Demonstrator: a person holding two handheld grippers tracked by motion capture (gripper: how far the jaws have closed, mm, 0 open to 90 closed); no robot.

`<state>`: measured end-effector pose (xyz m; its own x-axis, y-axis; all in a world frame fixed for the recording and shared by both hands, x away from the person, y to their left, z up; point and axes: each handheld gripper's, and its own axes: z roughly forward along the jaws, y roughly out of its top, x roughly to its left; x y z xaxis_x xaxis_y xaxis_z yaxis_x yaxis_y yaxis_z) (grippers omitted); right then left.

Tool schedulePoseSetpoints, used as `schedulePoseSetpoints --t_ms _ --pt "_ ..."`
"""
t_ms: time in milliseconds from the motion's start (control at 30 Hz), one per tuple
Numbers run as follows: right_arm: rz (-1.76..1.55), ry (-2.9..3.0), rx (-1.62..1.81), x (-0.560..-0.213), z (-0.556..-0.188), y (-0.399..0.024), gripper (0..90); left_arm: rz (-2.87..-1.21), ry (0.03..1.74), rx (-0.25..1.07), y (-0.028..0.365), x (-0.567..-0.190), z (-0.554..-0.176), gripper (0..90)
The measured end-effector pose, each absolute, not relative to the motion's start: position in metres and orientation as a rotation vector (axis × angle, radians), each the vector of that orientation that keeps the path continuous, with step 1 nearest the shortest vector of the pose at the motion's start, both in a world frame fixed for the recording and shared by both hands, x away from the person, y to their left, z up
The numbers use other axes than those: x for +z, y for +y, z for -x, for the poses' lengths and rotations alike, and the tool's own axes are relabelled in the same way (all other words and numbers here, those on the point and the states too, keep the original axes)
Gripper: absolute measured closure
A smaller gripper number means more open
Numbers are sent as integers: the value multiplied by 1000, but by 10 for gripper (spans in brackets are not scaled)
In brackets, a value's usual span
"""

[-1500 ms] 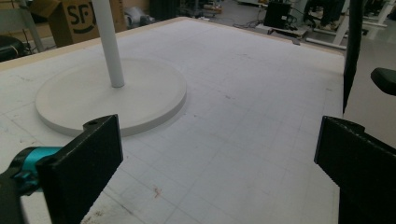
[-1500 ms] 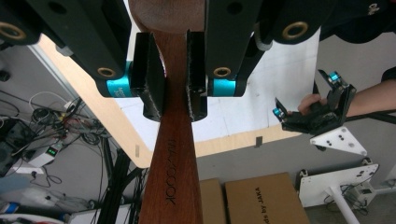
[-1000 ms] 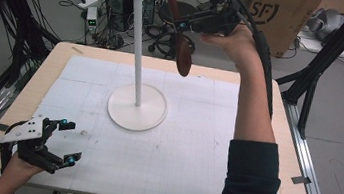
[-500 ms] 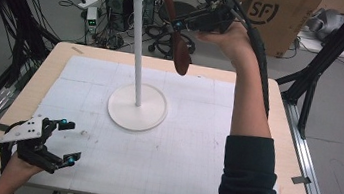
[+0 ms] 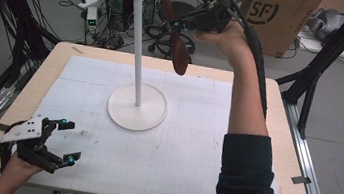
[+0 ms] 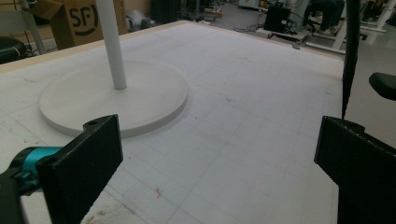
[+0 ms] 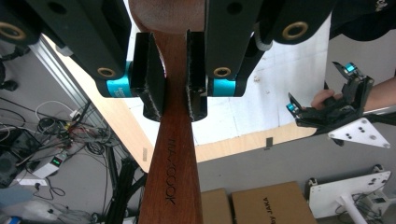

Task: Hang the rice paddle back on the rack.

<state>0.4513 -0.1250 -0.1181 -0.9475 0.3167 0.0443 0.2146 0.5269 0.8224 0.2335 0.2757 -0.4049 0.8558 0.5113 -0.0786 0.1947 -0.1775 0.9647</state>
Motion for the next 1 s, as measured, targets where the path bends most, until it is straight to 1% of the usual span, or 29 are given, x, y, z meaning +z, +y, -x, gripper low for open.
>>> schedulePoseSetpoints --t_ms 1000 --pt "-448 2668 1395 -125 -452 -108 779 -1753 542 310 277 -404 -232 17"
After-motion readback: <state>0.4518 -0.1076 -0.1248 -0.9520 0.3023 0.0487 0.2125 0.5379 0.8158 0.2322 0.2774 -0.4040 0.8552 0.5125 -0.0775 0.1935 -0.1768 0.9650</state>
